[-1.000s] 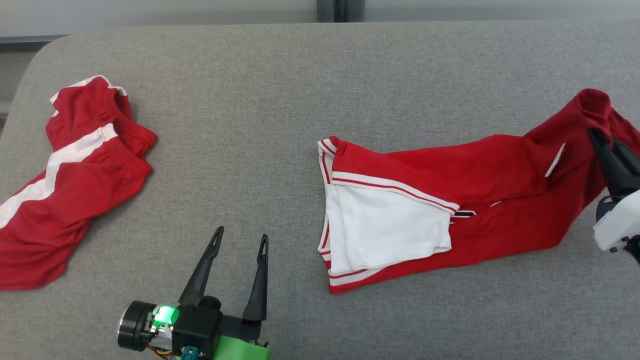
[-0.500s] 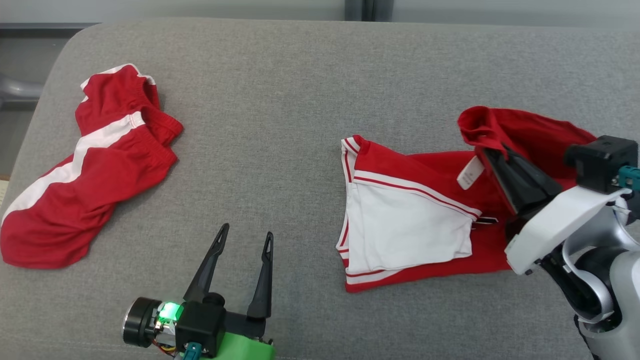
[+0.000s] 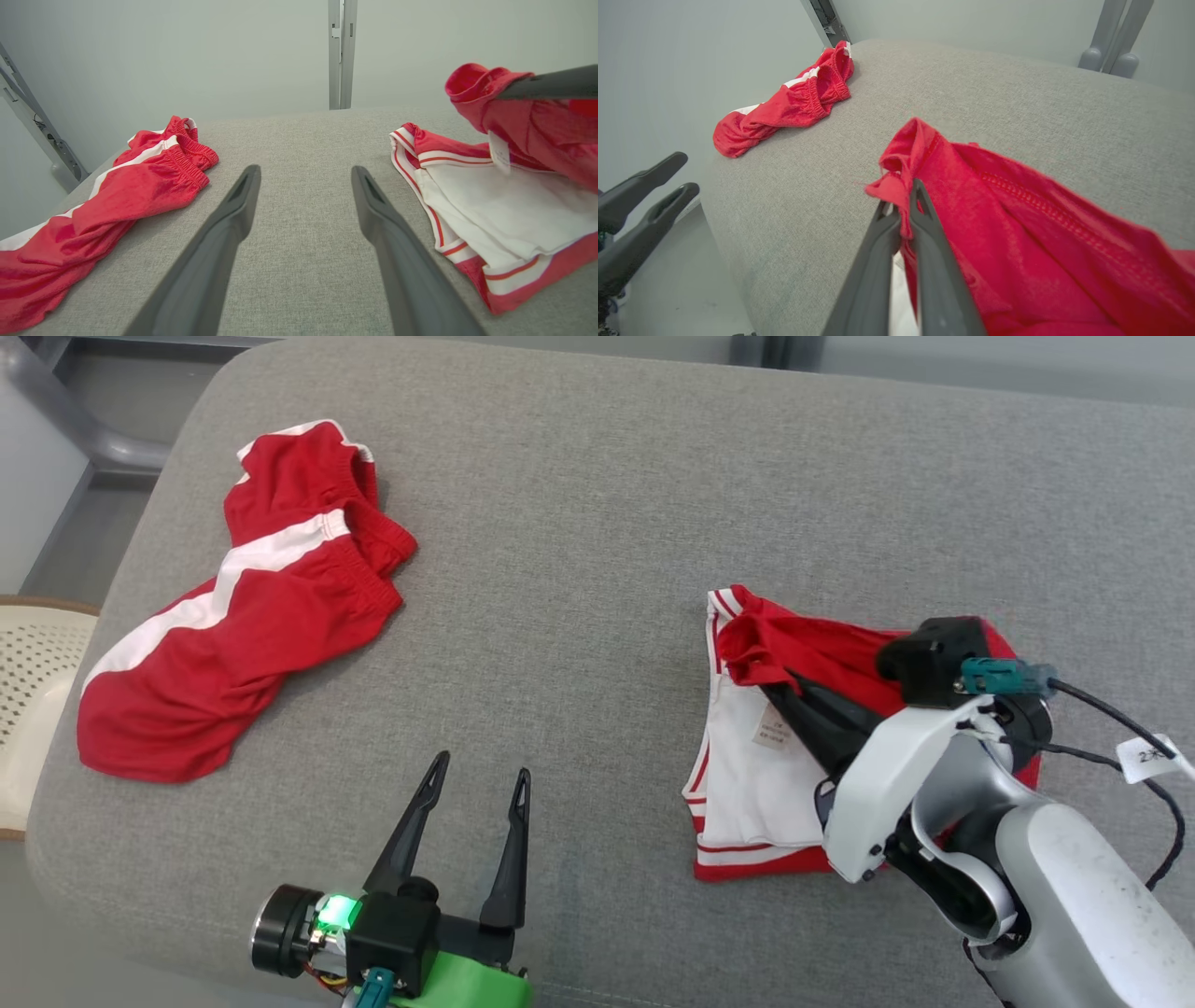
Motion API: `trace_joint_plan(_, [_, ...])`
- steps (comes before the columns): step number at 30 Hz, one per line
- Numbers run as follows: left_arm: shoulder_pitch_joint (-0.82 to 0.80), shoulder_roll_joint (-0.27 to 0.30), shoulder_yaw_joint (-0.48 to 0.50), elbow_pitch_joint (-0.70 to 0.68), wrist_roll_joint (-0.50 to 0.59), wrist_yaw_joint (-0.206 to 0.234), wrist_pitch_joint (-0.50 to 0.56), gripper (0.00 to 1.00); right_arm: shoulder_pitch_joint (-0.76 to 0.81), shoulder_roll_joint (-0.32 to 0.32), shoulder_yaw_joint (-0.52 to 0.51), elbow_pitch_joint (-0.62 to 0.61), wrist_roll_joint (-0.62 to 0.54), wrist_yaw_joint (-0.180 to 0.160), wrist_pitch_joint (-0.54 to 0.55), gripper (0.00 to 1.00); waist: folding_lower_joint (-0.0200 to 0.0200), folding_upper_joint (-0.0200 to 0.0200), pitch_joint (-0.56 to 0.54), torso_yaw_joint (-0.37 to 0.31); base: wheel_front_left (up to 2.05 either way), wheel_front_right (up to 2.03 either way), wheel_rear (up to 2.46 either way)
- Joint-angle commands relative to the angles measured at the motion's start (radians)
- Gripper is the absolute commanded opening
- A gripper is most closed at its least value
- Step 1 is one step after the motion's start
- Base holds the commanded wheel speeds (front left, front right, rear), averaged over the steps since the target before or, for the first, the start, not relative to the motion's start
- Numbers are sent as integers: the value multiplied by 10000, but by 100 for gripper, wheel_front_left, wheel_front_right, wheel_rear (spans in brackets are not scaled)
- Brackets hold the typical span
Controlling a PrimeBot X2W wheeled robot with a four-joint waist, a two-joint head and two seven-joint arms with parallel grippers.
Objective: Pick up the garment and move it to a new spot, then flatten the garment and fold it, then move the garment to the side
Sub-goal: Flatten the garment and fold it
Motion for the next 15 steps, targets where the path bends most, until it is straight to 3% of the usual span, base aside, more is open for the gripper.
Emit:
trace_joint_plan(1, [-159, -13, 6, 36, -47, 30, -1, 100, -156, 30, 139, 158, 47, 0, -28, 0, 0, 0, 7, 216, 0, 0, 0])
trace_joint_plan(2, [-153, -16, -4, 52, -69, 44, -1, 100, -194, 74, 267, 298, 89, 1, -24, 15, 0, 0, -1, 259, 0, 0, 0])
trace_joint_plan(3, [-145, -18, -5, 55, -75, 65, -1, 100, -208, 101, 347, 401, 104, 0, -20, 37, 0, 0, -10, 278, 0, 0, 0])
trace_joint_plan(4, [-137, -20, -10, 60, -75, 75, -1, 100, -243, 112, 415, 513, 100, 0, -47, 65, 0, 0, -21, 298, 0, 0, 0])
trace_joint_plan(5, [-126, -22, -18, 64, -78, 82, -1, 100, -286, 136, 437, 576, 128, 0, -94, 100, 0, 0, -29, 304, 0, 0, 0])
trace_joint_plan(15, [42, -26, 129, 40, -31, 75, -1, 100, -657, 243, -94, -137, 831, 0, -1517, 100, 0, 0, -318, -434, 0, 0, 0])
